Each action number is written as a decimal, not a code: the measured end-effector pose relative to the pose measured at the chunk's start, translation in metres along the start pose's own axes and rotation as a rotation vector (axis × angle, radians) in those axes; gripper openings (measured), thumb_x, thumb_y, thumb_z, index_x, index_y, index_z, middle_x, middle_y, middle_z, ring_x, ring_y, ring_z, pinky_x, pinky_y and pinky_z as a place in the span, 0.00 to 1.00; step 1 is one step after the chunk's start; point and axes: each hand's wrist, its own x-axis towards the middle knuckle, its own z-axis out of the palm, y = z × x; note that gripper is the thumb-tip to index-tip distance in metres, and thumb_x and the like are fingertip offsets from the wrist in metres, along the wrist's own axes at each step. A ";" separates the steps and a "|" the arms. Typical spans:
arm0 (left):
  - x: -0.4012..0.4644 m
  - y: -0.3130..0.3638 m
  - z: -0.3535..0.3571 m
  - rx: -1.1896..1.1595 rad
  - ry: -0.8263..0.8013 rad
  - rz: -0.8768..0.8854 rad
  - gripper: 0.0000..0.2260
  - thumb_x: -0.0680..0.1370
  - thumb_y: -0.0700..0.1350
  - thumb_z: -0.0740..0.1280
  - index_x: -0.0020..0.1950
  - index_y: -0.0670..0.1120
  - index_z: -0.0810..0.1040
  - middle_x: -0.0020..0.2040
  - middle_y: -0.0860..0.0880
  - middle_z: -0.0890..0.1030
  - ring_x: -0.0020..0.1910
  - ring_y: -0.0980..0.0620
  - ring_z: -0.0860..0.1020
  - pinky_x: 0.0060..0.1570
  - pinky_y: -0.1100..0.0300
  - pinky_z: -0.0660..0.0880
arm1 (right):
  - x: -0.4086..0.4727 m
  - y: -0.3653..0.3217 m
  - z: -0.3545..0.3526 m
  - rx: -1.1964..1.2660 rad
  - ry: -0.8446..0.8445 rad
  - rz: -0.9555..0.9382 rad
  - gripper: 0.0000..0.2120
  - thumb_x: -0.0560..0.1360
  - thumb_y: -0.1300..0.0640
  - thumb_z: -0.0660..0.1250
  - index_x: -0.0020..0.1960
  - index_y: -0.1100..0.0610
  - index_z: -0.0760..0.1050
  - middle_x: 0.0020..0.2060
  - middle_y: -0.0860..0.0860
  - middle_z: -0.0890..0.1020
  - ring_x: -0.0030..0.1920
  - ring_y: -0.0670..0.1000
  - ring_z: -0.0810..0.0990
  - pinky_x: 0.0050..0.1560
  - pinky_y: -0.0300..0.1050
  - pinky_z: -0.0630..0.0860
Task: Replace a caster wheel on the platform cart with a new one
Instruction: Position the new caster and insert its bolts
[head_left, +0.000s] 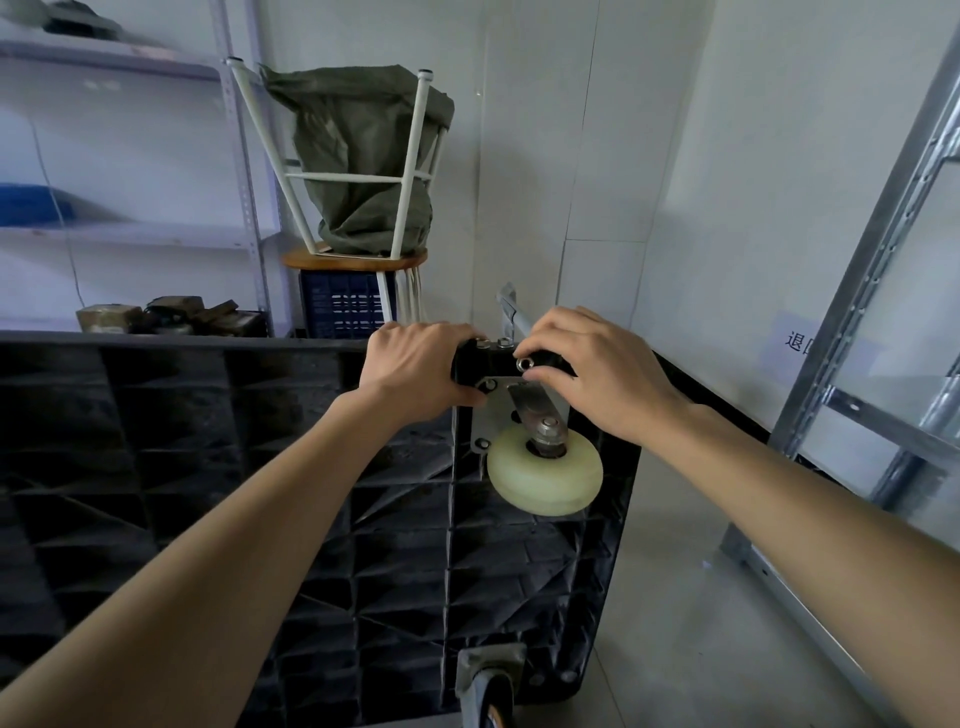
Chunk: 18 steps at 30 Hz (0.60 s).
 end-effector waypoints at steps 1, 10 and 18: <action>0.001 0.001 0.000 -0.001 -0.012 -0.005 0.30 0.68 0.66 0.74 0.69 0.63 0.72 0.57 0.55 0.82 0.56 0.48 0.80 0.49 0.54 0.66 | -0.001 0.000 0.000 0.000 0.000 0.002 0.10 0.76 0.50 0.73 0.57 0.47 0.81 0.51 0.40 0.78 0.52 0.43 0.75 0.39 0.39 0.68; 0.009 0.002 -0.005 0.006 -0.087 -0.026 0.30 0.67 0.67 0.75 0.67 0.61 0.74 0.49 0.55 0.80 0.51 0.49 0.79 0.45 0.56 0.66 | -0.003 0.003 0.001 0.008 0.016 0.031 0.09 0.76 0.49 0.72 0.56 0.47 0.81 0.50 0.38 0.76 0.51 0.41 0.74 0.37 0.38 0.68; 0.009 0.000 0.000 -0.001 -0.068 -0.016 0.30 0.67 0.68 0.75 0.66 0.61 0.74 0.44 0.56 0.76 0.50 0.49 0.78 0.46 0.56 0.66 | -0.007 0.028 -0.006 0.059 0.073 0.203 0.07 0.78 0.48 0.70 0.56 0.46 0.81 0.51 0.38 0.78 0.47 0.38 0.71 0.41 0.43 0.71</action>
